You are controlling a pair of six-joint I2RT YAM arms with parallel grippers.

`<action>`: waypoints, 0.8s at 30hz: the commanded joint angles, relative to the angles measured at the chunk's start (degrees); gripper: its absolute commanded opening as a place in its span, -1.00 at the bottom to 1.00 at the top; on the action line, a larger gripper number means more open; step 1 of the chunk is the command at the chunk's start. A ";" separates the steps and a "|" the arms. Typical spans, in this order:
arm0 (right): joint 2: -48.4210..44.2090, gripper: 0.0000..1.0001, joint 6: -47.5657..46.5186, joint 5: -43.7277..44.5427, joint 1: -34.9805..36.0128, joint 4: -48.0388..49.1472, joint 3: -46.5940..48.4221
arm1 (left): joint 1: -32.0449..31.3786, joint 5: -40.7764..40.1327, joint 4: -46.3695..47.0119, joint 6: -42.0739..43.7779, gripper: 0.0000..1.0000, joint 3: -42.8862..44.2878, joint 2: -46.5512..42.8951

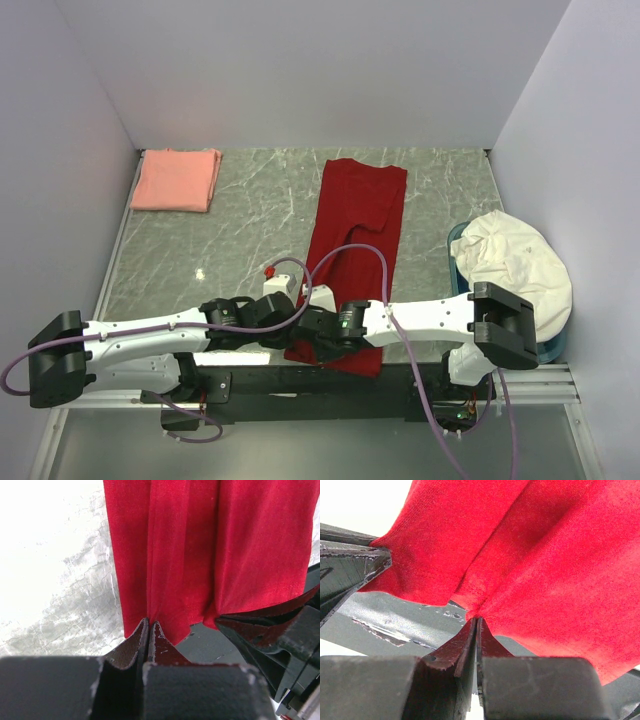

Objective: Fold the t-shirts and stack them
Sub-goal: Fold the tshirt

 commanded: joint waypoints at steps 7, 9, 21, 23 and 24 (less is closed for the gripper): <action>1.18 -0.83 -0.40 -0.94 0.51 1.81 2.30 | 0.18 0.96 1.10 0.26 -0.99 -0.31 -0.69; 1.36 -0.79 -0.40 -1.56 0.51 2.43 1.86 | 0.09 0.96 1.10 0.26 -0.99 -0.31 -0.78; -4.17 -0.19 1.62 -3.23 -0.01 6.56 -1.82 | 0.09 1.66 0.57 0.87 -0.99 0.65 -1.57; -7.50 -0.09 1.97 -2.44 -0.36 5.86 -2.70 | 0.09 2.19 0.48 1.49 -0.99 1.26 -1.84; -8.91 -0.07 2.32 -2.09 -0.80 5.51 -3.84 | 0.09 2.45 0.40 2.19 -0.99 2.22 -1.84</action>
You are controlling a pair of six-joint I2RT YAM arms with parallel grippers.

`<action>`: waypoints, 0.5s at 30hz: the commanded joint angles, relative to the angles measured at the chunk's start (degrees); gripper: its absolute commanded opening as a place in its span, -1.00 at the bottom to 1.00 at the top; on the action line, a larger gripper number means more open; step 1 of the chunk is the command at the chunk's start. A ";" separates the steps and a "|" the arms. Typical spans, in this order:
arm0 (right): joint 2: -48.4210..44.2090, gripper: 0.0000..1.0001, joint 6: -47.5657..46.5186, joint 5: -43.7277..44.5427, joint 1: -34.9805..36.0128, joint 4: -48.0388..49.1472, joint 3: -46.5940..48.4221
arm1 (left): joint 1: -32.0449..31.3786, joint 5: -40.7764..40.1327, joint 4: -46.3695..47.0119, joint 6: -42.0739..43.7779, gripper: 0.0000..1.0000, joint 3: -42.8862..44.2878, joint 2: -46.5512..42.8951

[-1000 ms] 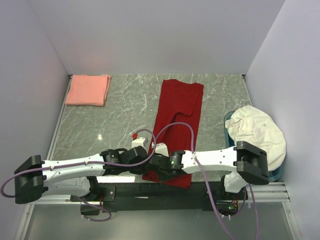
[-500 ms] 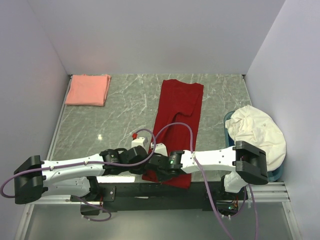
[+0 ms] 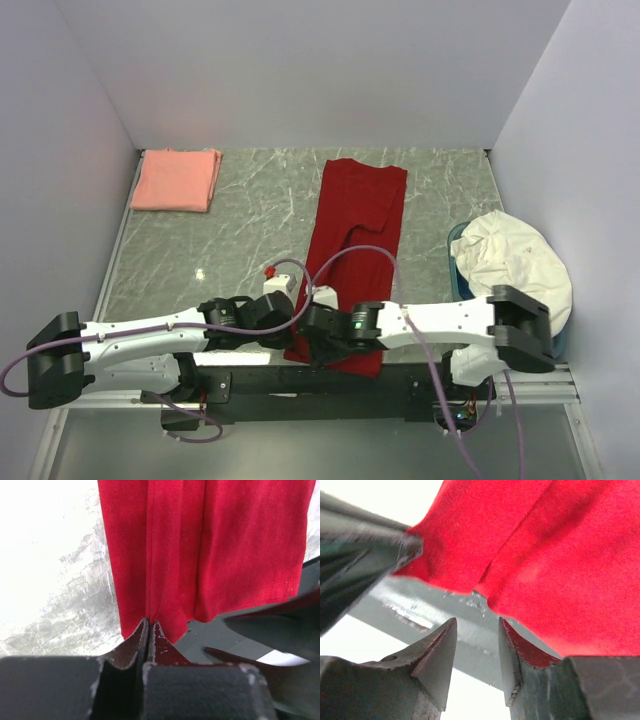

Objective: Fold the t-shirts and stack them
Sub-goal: Fold the tshirt

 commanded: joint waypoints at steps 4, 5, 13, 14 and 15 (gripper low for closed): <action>-15.61 -0.12 4.57 3.63 -1.99 1.04 -6.51 | -0.17 1.69 -2.12 3.47 -0.99 5.39 -1.44; -16.95 -0.35 5.18 3.54 -2.43 1.48 -8.70 | -0.17 1.78 -2.31 3.73 -0.99 6.09 -1.62; -16.09 -1.00 7.91 -0.05 -4.10 9.91 -13.73 | -0.17 2.40 -3.71 4.61 -0.99 9.97 -0.57; -15.73 -1.00 8.09 -0.41 -4.10 10.97 -14.43 | -0.17 2.57 -3.80 4.53 -0.99 9.97 -0.57; -15.47 -1.00 8.70 -0.59 -4.10 11.85 -14.78 | -0.17 2.48 -4.06 4.35 -0.99 10.06 -0.57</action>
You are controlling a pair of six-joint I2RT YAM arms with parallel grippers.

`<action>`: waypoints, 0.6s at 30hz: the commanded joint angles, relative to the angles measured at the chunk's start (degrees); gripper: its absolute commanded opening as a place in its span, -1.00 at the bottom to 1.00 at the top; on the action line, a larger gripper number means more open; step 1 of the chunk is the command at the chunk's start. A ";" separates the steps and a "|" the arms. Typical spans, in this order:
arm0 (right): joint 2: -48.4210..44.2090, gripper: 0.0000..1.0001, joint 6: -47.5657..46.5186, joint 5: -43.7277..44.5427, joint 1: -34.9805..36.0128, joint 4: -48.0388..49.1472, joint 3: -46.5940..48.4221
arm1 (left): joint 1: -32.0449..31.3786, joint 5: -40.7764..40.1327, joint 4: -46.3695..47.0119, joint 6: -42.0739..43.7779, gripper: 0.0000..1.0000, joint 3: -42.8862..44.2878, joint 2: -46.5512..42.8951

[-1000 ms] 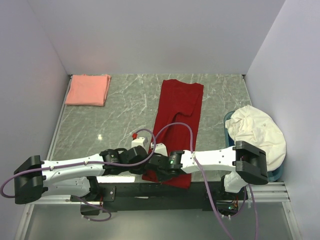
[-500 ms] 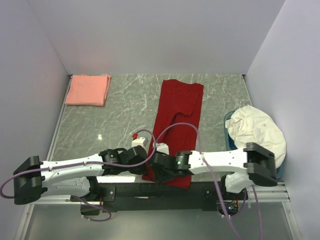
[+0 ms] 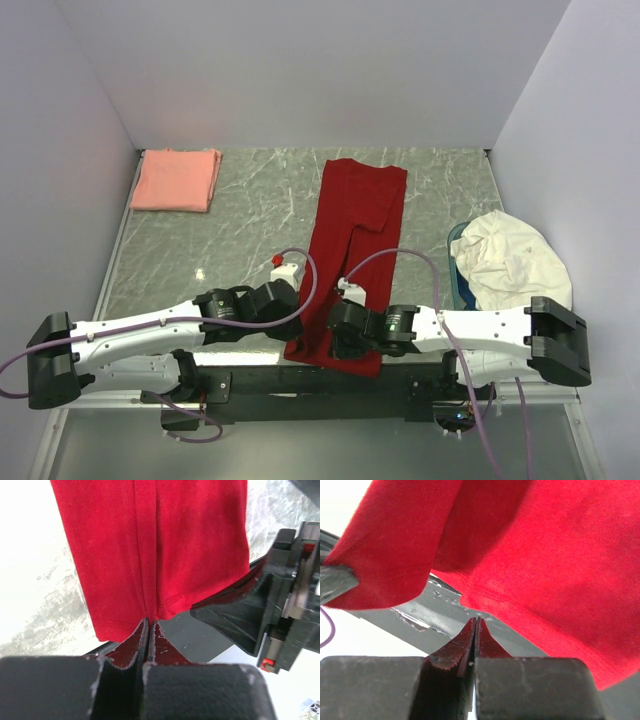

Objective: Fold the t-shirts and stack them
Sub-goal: Fold the tshirt

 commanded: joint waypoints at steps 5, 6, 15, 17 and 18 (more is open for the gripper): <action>1.61 -1.00 3.84 -1.71 -0.28 11.58 -3.43 | -0.17 1.30 -1.62 0.72 -0.99 1.64 -1.69; 1.96 -1.00 4.10 -1.88 -0.28 12.37 -3.52 | -0.17 1.39 -1.62 0.63 -0.99 1.73 -1.69; 6.88 -1.00 6.65 -3.64 -0.28 18.79 -5.36 | -0.17 2.36 -1.01 0.81 -0.99 1.90 -1.77; 7.41 -1.00 7.00 -3.73 -0.28 19.58 -6.33 | -0.17 2.89 -0.66 0.81 -0.99 1.82 -1.77; 7.50 -1.00 7.52 -3.99 -0.28 19.93 -6.68 | -0.17 3.15 -0.48 0.81 -0.99 1.90 -1.77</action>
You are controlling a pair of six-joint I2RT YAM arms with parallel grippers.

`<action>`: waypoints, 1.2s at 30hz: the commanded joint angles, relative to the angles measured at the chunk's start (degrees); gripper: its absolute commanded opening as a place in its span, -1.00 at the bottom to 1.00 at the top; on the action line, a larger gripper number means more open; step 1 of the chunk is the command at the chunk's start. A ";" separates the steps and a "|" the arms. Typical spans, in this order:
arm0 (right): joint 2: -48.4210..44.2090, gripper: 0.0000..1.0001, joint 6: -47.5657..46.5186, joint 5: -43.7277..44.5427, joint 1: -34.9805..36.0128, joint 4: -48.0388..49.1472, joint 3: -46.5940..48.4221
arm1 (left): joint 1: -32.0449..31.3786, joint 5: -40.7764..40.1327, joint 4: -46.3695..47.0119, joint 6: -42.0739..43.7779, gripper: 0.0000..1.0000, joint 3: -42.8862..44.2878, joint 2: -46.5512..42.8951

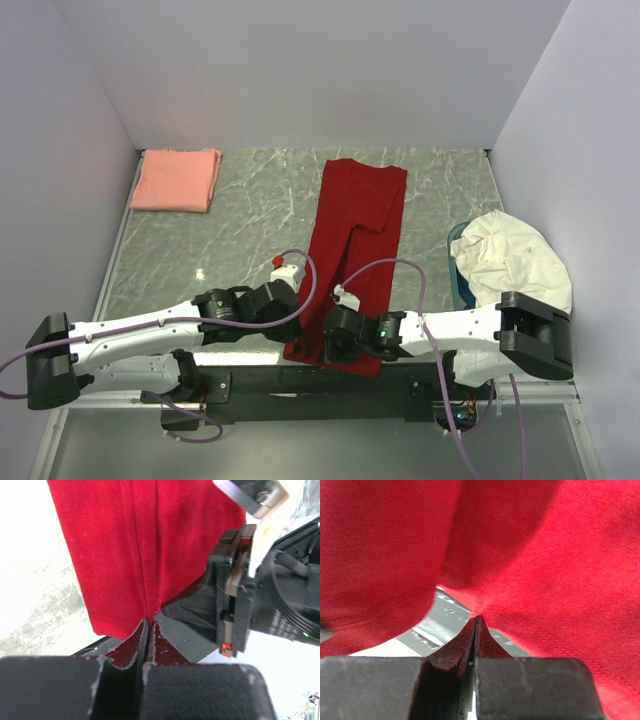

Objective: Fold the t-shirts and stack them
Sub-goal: Fold the tshirt

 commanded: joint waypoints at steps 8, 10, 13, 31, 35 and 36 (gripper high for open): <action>0.52 -1.00 1.45 -1.51 -0.15 9.30 -3.86 | -0.17 2.96 2.74 1.07 -0.99 1.56 -0.81; 0.79 -1.00 1.54 -1.51 -0.23 9.30 -3.86 | -0.17 3.40 3.45 1.07 -0.99 1.46 -0.72; -1.49 -1.00 2.24 -0.20 -0.15 7.99 -4.29 | -0.26 4.54 4.41 1.42 -0.99 1.64 -0.46; -42.44 -1.00 11.12 21.16 -0.06 -38.60 -4.46 | -4.91 11.39 13.73 6.08 -0.99 4.45 11.66; -44.30 -1.00 11.74 19.76 -0.06 -39.04 -6.67 | -6.93 11.75 14.70 7.05 -0.94 5.86 16.41; -44.21 -1.00 11.65 19.32 -0.15 -38.26 -7.10 | -7.11 11.84 14.87 7.13 -0.90 6.03 18.24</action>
